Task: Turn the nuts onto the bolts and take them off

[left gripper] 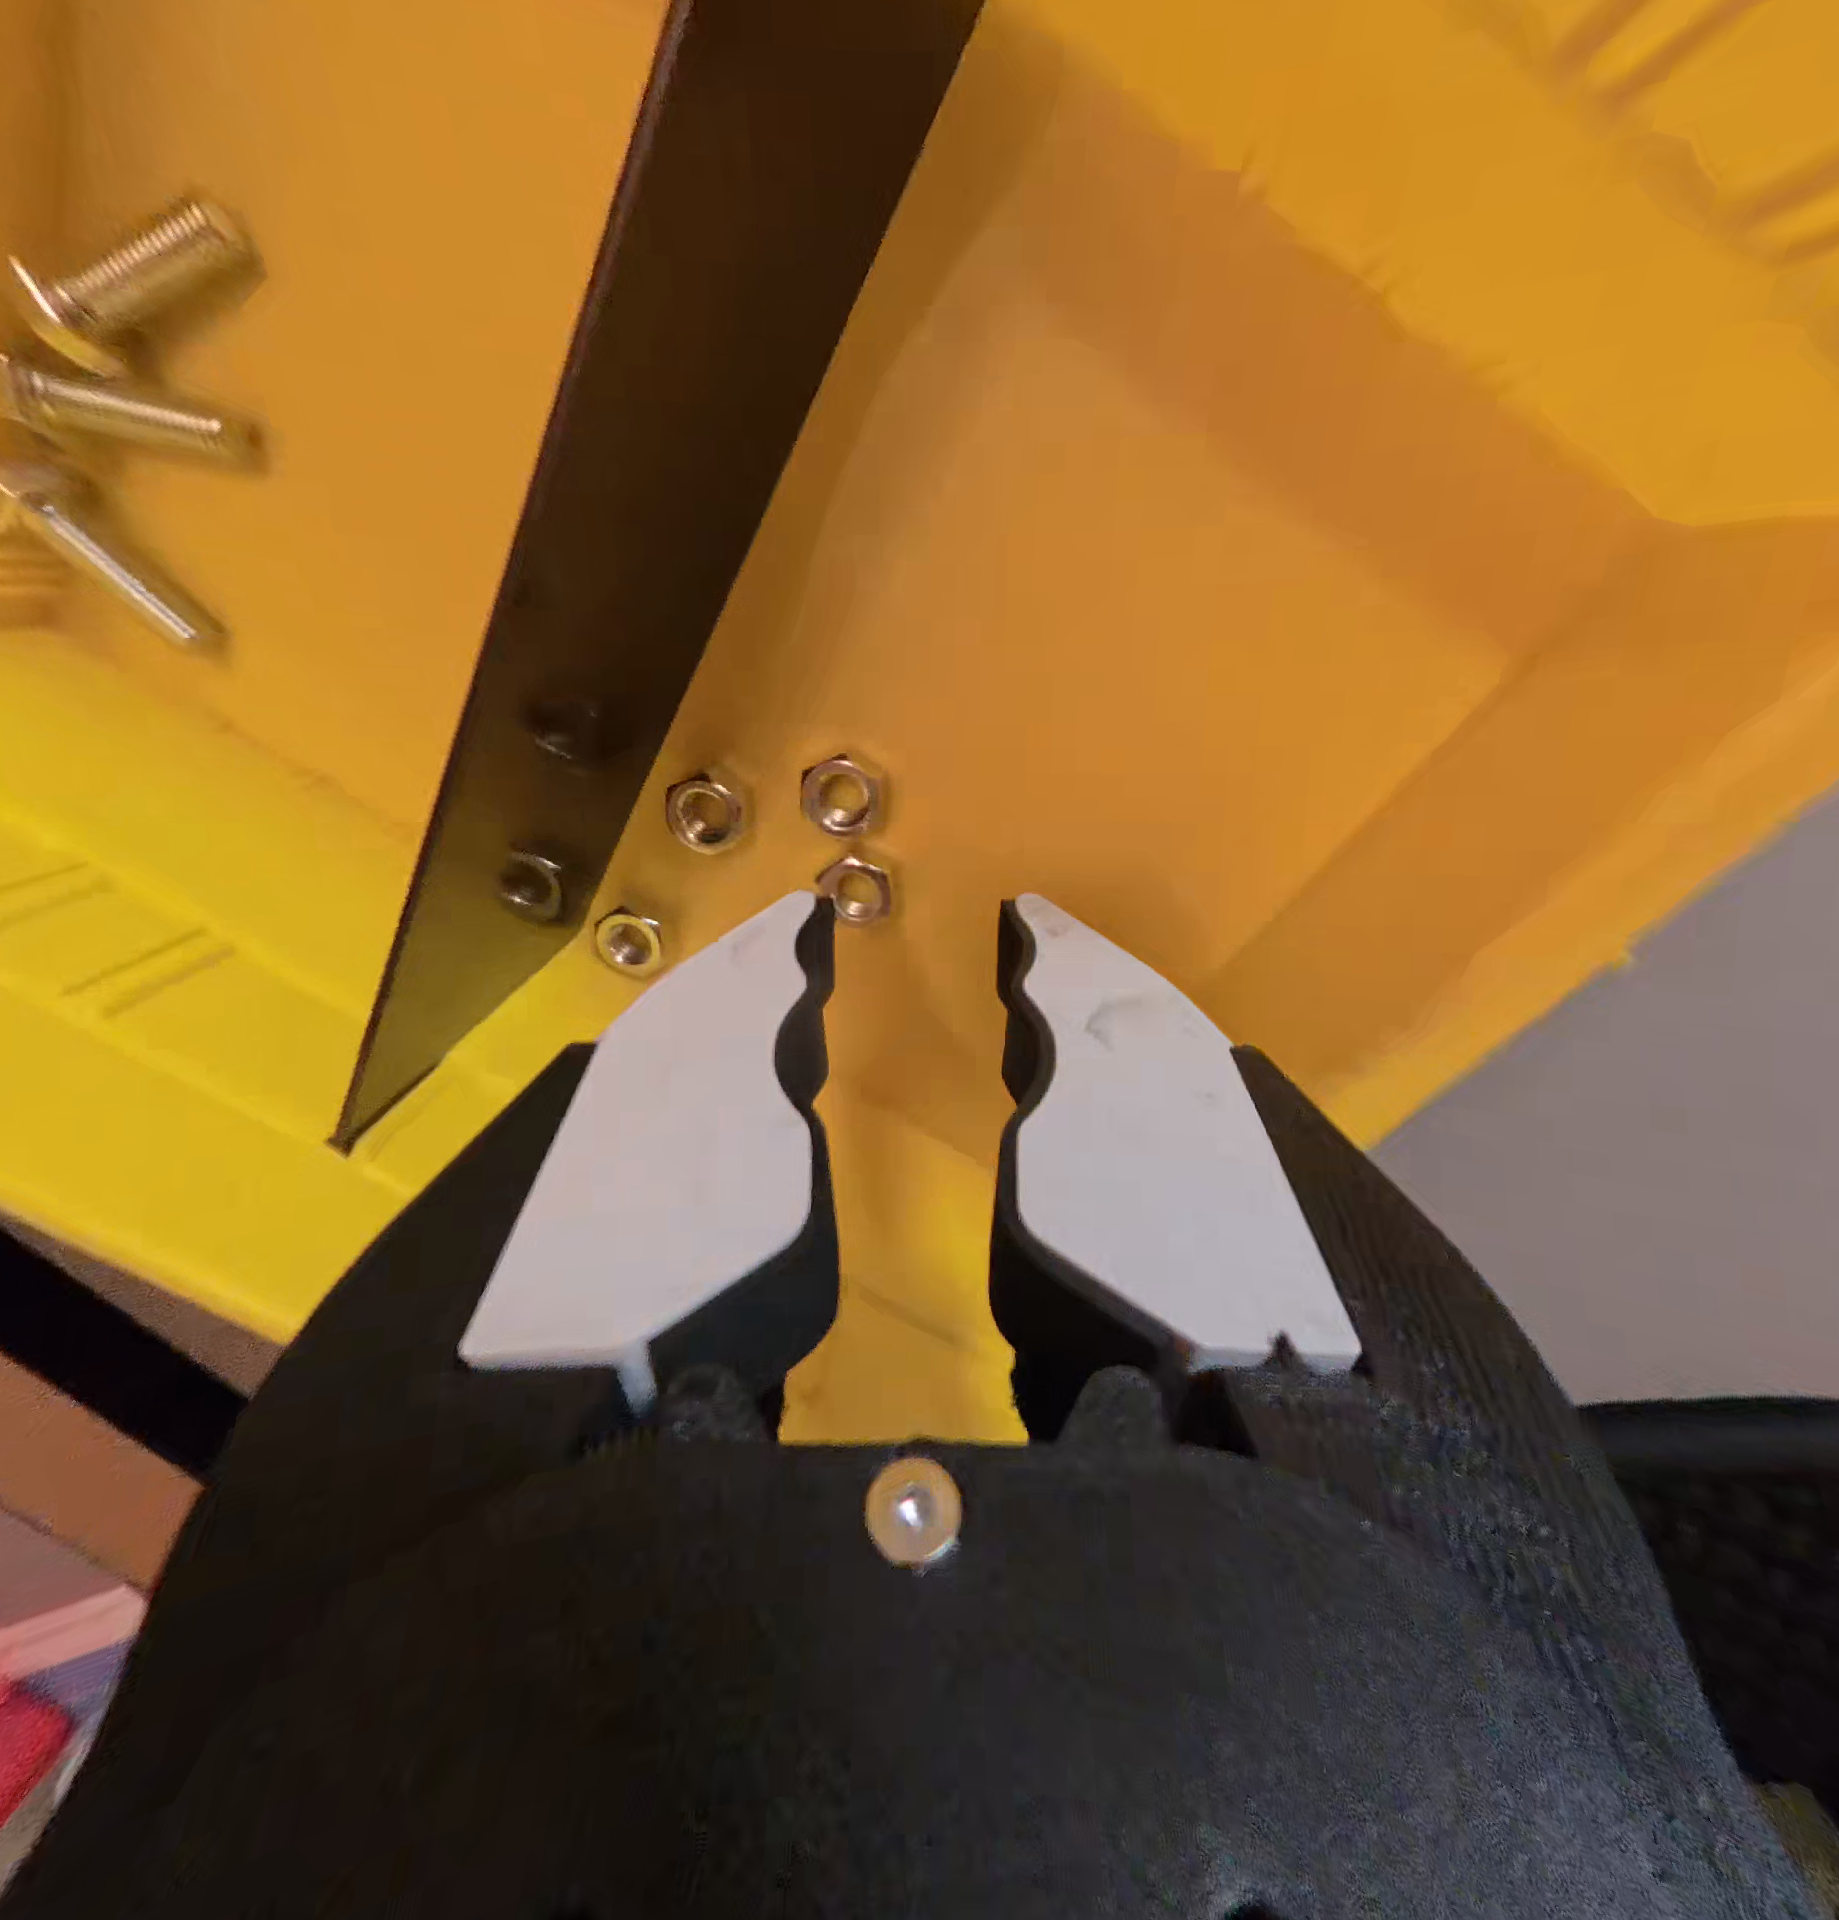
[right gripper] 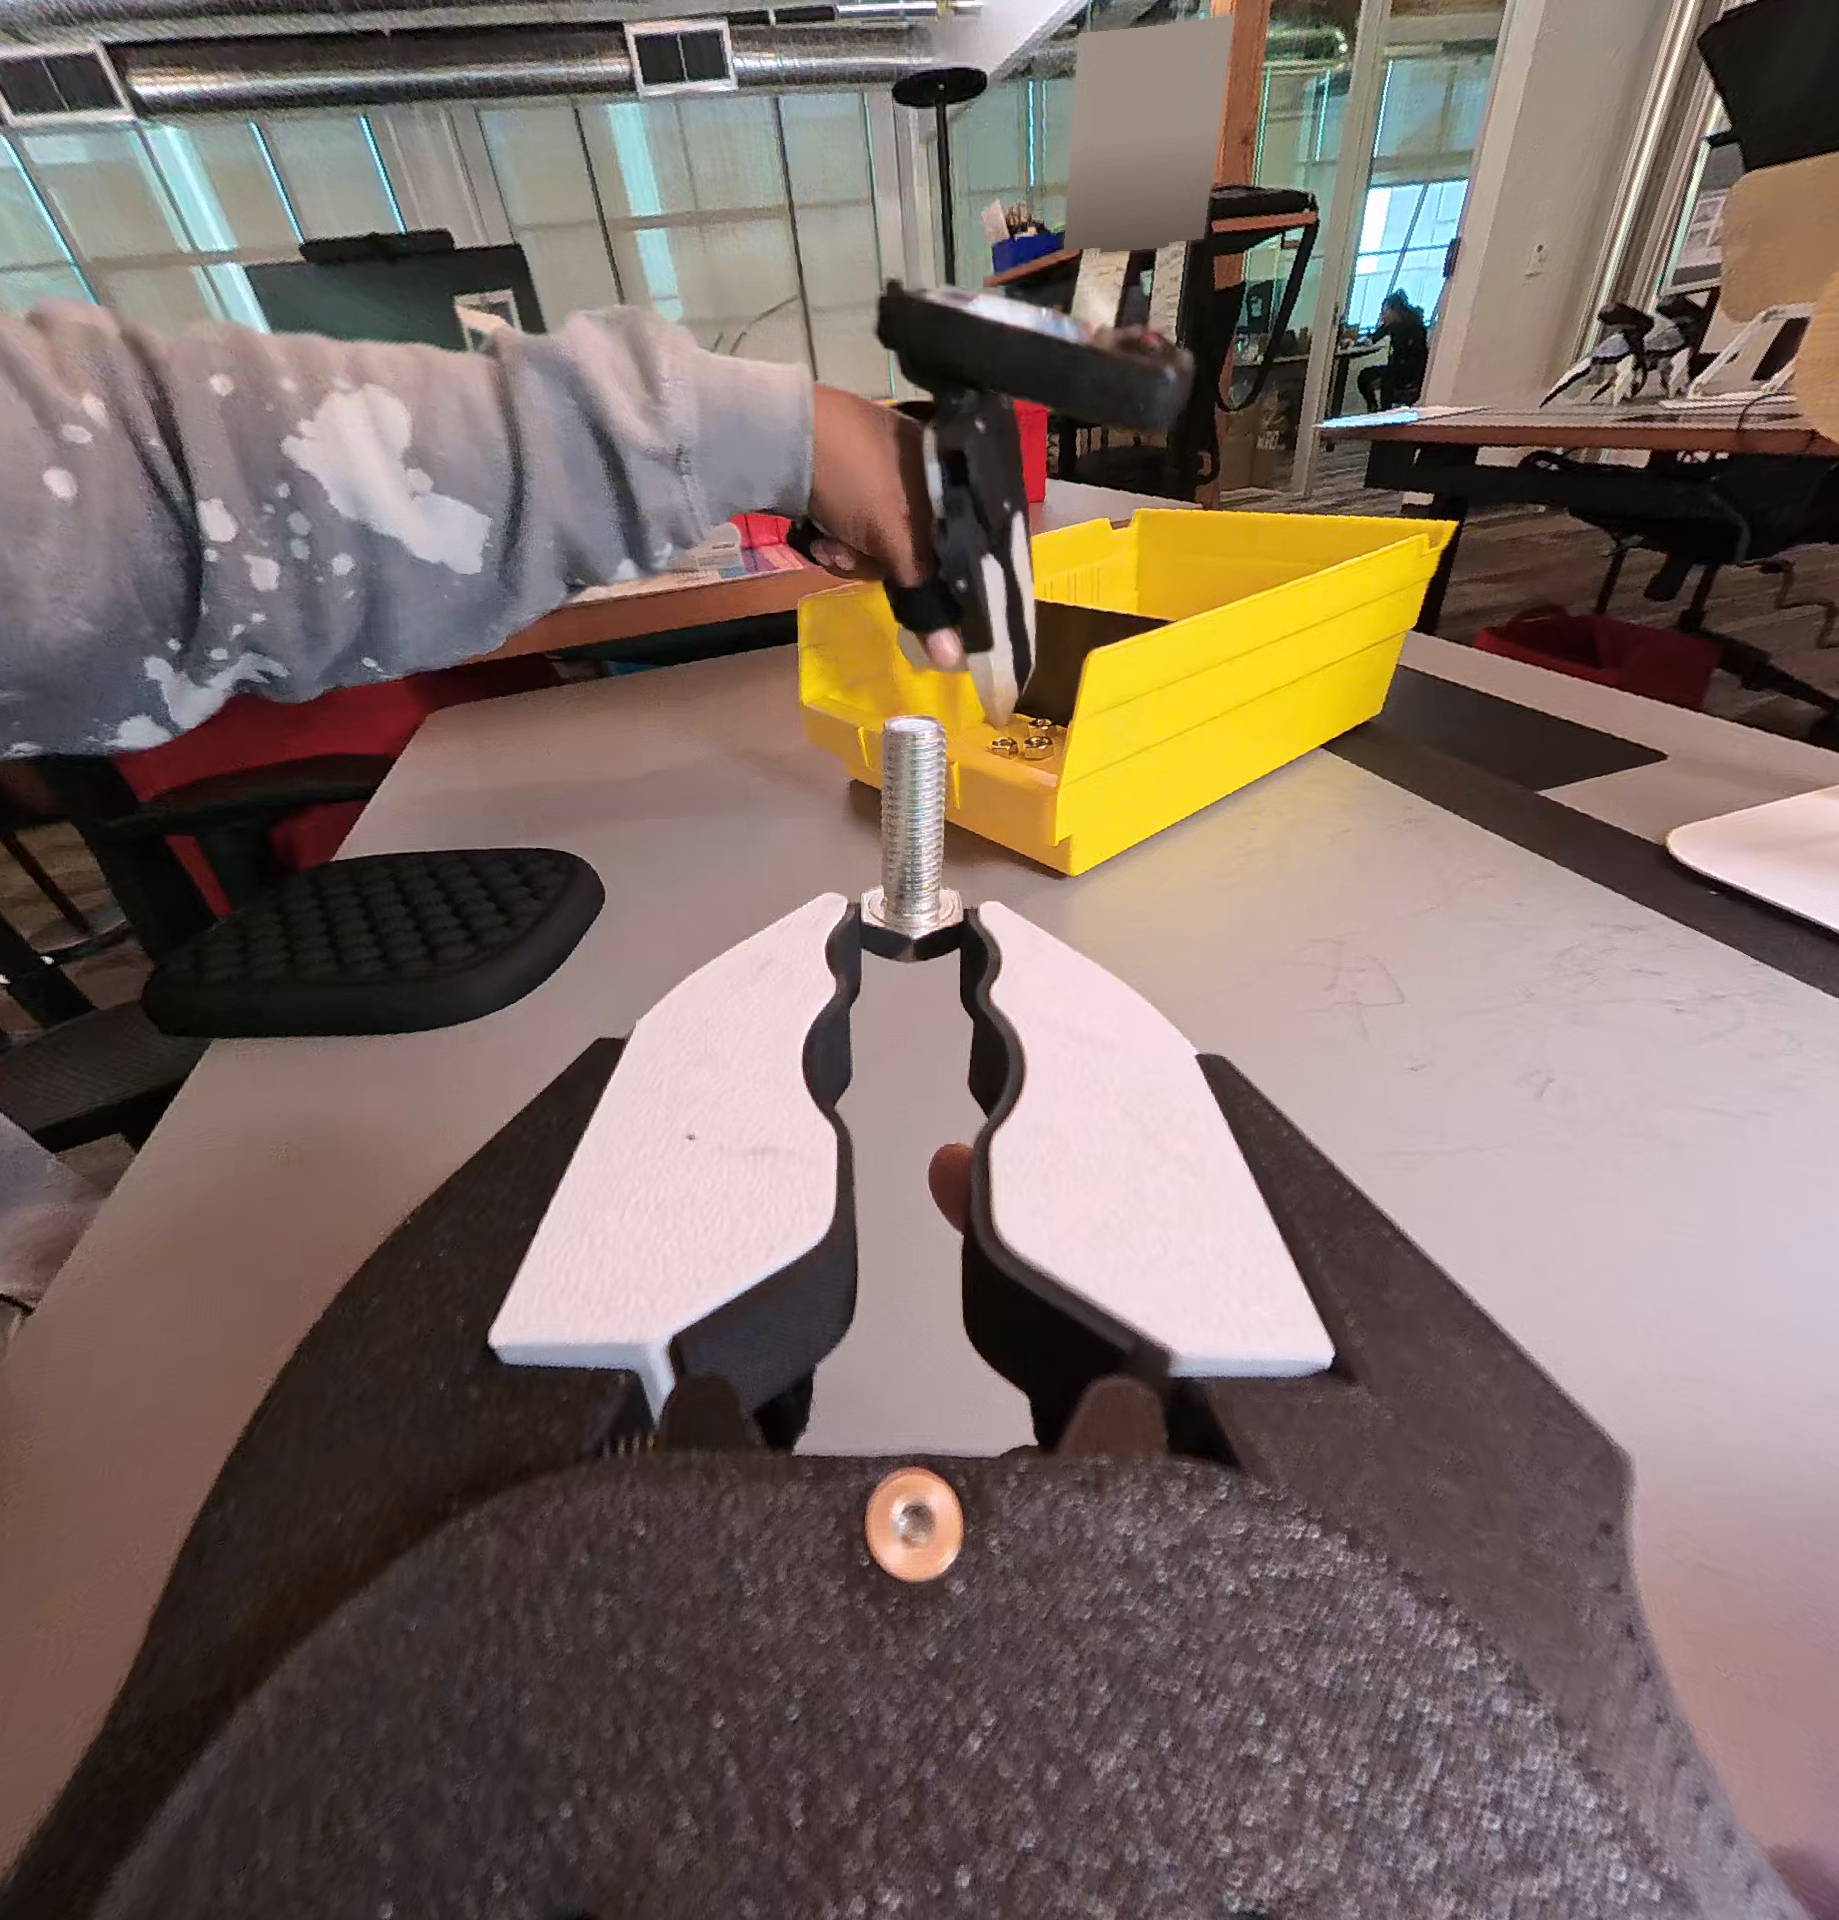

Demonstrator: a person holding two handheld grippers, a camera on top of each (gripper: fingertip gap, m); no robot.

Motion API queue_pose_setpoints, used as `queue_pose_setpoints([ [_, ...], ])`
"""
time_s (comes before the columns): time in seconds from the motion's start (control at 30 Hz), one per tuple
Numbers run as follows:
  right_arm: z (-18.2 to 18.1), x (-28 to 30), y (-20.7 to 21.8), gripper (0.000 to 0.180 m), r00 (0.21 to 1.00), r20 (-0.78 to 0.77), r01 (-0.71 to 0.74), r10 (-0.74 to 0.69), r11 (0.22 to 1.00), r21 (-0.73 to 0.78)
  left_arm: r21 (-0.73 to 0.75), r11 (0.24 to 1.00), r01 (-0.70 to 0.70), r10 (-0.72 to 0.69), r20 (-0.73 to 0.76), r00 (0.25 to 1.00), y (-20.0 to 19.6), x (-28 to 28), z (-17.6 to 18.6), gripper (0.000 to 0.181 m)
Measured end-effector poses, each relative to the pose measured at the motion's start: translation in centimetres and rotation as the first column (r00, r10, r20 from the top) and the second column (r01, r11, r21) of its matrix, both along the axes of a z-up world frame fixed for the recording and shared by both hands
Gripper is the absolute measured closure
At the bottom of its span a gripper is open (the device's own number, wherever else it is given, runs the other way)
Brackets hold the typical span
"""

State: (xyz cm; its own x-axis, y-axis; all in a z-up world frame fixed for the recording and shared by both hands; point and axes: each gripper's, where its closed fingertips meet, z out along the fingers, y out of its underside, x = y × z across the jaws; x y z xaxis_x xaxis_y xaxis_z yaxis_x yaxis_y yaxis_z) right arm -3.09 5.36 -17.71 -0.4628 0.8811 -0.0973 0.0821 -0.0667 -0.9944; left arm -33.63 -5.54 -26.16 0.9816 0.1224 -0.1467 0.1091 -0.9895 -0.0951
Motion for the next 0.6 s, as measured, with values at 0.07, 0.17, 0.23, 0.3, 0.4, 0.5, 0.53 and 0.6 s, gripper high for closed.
queue_pose_setpoints([
  [0.07, 0.0, 0.1, 0.1, 0.162, 1.0, -0.001, 0.001, -0.001, 1.0, 0.004, -0.085, 0.996, -0.033, 0.032, -0.011, 0.999, -0.1, -0.8, -1.3, 0.149],
  [0.17, 0.1, 0.1, 0.4, 0.162, 1.0, 0.0, 0.006, -0.006, 1.0, -0.002, -0.16, 0.983, -0.092, 0.091, -0.014, 0.996, -0.3, -2.0, -2.6, 0.148],
  [0.23, 0.1, 0.1, 0.5, 0.162, 1.0, 0.001, 0.006, -0.006, 1.0, -0.007, -0.158, 0.981, -0.111, 0.115, 0.013, 0.993, 0.0, -2.2, -3.1, 0.152],
  [0.3, 0.1, 0.1, 0.6, 0.162, 1.0, 0.004, 0.003, -0.002, 1.0, -0.012, -0.123, 0.985, -0.122, 0.128, 0.044, 0.991, 0.7, -2.2, -3.1, 0.162],
  [0.4, -0.1, 0.0, 0.5, 0.162, 1.0, 0.012, -0.007, 0.007, 1.0, -0.016, -0.09, 0.993, -0.073, 0.08, 0.071, 0.994, 1.6, -1.6, -3.2, 0.163],
  [0.5, -0.4, -0.1, 0.4, 0.162, 1.0, 0.021, -0.013, 0.013, 1.0, -0.014, -0.009, 0.999, -0.038, 0.039, 0.112, 0.993, 3.5, -0.3, -3.3, 0.163],
  [0.53, -0.5, -0.1, 0.4, 0.162, 1.0, 0.023, -0.014, 0.014, 1.0, -0.014, 0.032, 0.999, -0.009, 0.005, 0.131, 0.991, 4.3, 0.4, -3.3, 0.163],
  [0.6, -0.6, -0.1, 0.4, 0.162, 1.0, 0.026, -0.013, 0.014, 1.0, -0.014, 0.086, 0.996, 0.008, -0.021, 0.144, 0.989, 5.5, 1.3, -3.4, 0.162],
])
